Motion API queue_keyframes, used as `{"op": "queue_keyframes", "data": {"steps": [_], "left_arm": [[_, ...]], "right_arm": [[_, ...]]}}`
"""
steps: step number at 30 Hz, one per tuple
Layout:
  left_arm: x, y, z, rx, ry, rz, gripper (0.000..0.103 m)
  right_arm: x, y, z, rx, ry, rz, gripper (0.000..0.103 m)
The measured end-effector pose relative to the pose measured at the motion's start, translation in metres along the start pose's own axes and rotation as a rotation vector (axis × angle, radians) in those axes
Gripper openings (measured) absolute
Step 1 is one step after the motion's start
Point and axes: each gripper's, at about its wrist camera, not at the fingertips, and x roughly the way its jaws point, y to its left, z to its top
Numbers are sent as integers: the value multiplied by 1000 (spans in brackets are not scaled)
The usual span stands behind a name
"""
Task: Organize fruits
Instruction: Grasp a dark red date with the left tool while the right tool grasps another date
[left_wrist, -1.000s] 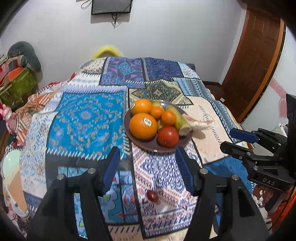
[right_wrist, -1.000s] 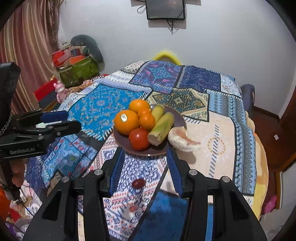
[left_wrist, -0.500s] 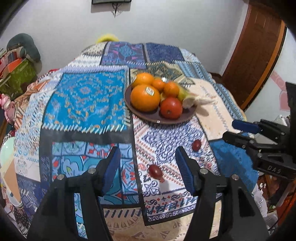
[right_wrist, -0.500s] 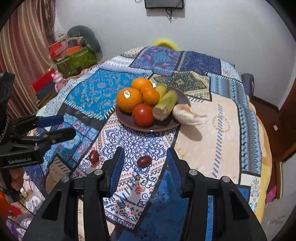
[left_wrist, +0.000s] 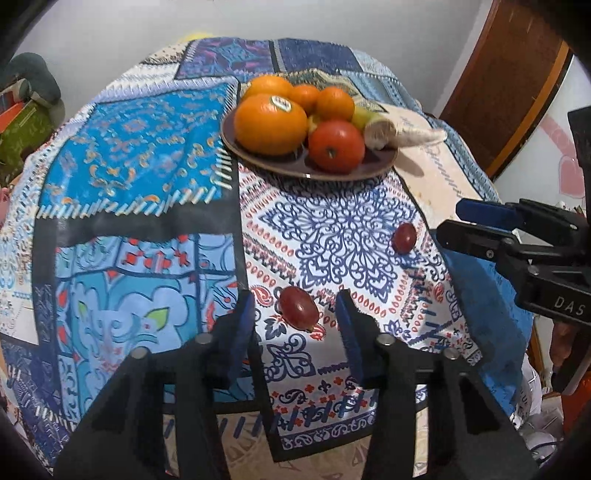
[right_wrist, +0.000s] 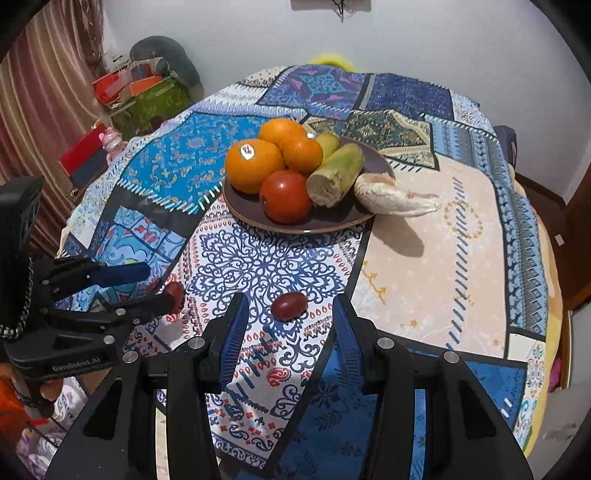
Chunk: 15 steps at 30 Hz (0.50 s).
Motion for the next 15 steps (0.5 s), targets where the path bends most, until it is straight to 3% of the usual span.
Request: {"op": "queue_keyframes", "data": {"steps": [9, 15], "left_arm": [[9, 5, -3, -22, 7, -46, 23], [8, 7, -1, -16, -4, -35, 23]], "right_arm": [[23, -1, -2, 1, 40, 24, 44], [39, -1, -5, 6, 71, 46, 44]]}}
